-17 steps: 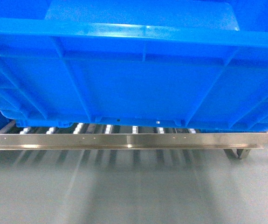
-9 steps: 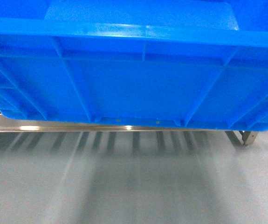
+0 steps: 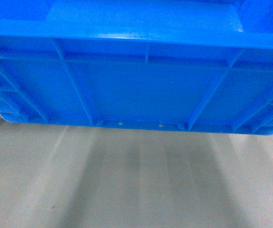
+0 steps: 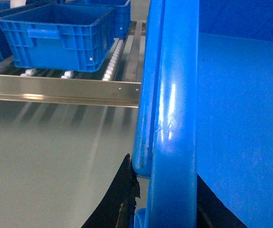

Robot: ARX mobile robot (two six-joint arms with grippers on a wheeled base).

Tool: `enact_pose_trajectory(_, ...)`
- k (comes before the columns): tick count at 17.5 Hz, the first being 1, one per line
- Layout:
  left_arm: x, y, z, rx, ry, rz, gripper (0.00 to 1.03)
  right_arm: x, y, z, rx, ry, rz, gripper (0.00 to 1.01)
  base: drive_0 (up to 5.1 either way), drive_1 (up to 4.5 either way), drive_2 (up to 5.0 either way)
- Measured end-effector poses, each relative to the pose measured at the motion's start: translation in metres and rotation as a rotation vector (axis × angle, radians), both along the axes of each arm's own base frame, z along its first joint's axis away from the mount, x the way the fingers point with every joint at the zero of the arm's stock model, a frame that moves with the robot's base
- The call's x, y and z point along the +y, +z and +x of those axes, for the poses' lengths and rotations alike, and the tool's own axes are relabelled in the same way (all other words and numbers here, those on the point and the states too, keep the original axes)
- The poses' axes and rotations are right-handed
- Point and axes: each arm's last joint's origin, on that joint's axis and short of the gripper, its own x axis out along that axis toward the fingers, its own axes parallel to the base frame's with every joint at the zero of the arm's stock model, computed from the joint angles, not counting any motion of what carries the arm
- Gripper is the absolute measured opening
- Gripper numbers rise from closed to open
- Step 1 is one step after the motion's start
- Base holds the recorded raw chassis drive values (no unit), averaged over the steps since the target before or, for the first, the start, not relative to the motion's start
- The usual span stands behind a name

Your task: Place box next to blue box on left shelf

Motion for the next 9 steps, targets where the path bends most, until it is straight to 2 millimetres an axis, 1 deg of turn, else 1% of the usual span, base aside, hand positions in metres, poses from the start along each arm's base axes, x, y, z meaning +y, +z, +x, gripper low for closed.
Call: enact_pose_trajectory(9,0.0,0.0001,0.0,-0.002,0.001,0.0,0.16,0.0,-0.0002,0.0,0.0,0.0,0.0,0.16,0.0,0.0,0.0)
